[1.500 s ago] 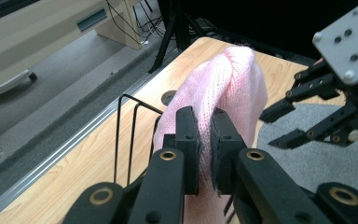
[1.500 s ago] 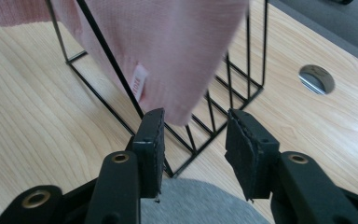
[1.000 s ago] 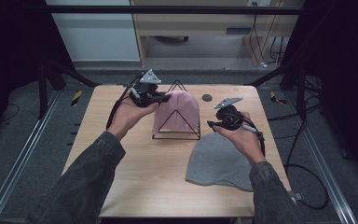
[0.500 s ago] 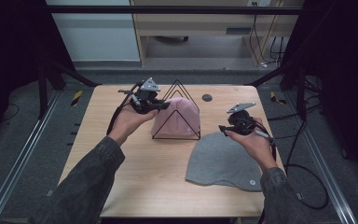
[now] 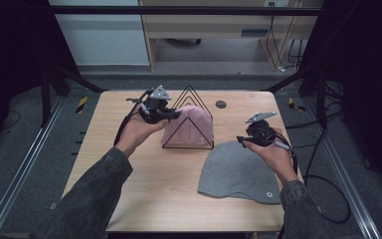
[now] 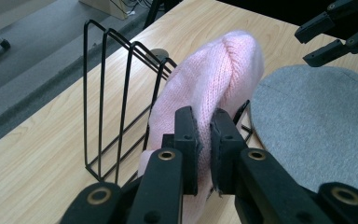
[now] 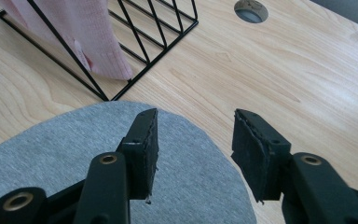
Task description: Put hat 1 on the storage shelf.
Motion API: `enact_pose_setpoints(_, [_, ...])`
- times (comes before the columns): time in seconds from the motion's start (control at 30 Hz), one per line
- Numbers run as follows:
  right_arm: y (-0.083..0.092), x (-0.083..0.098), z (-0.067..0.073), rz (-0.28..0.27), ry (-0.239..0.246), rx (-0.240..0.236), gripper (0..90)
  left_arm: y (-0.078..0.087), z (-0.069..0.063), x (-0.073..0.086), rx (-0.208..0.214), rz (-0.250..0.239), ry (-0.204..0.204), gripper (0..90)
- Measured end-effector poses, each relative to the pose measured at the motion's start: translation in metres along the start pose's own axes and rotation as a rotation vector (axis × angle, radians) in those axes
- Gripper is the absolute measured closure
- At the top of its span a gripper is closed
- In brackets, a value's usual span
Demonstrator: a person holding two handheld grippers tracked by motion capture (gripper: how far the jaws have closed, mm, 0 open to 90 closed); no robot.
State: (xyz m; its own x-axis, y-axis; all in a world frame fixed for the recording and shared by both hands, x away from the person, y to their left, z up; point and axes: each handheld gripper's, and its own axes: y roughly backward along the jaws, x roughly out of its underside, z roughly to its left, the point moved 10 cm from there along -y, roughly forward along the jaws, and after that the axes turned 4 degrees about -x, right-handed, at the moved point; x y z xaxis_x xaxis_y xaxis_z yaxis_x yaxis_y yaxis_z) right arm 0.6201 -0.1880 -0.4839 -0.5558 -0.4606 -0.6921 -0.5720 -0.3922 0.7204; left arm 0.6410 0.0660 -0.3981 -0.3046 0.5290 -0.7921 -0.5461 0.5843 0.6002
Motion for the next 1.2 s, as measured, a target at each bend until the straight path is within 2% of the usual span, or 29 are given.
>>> enact_pose_setpoints(0.2, [-0.002,0.008,-0.003,0.013,-0.014,0.002,50.0,-0.002,0.000,0.005,-0.005,0.010,-0.002,82.6])
enact_pose_setpoints(0.4, [-0.003,0.015,-0.006,0.019,-0.023,0.001,49.7,0.000,0.002,0.007,-0.005,-0.004,0.014,80.6])
enact_pose_setpoints(0.57, [-0.002,0.017,-0.008,0.018,-0.032,0.004,49.4,0.012,0.002,0.004,-0.036,-0.058,0.042,66.1])
enact_pose_setpoints(0.7, [-0.004,0.022,-0.010,0.023,-0.042,0.010,48.1,0.029,0.000,0.008,-0.084,-0.078,0.015,51.6])
enact_pose_setpoints(0.77, [-0.006,0.026,-0.011,0.034,-0.054,0.011,45.3,0.036,-0.003,0.017,-0.099,-0.065,0.007,42.8])
enact_pose_setpoints(0.9, [-0.011,0.033,-0.014,0.048,-0.092,0.007,38.9,0.043,-0.008,0.046,-0.118,-0.012,-0.001,28.3])
enact_pose_setpoints(0.97, [-0.013,0.037,-0.016,0.055,-0.116,0.007,36.8,0.045,-0.011,0.072,-0.115,0.024,0.010,21.3])
enact_pose_setpoints(1.03, [-0.014,0.039,-0.017,0.050,-0.134,0.016,35.7,0.046,-0.011,0.092,-0.131,0.037,0.018,13.1])
enact_pose_setpoints(1.13, [-0.012,0.042,-0.019,0.049,-0.144,0.021,32.4,0.049,-0.009,0.120,-0.149,0.038,0.034,8.8])
enact_pose_setpoints(1.2, [-0.011,0.045,-0.022,0.049,-0.158,0.023,29.7,0.049,-0.009,0.142,-0.152,0.059,0.055,8.5])
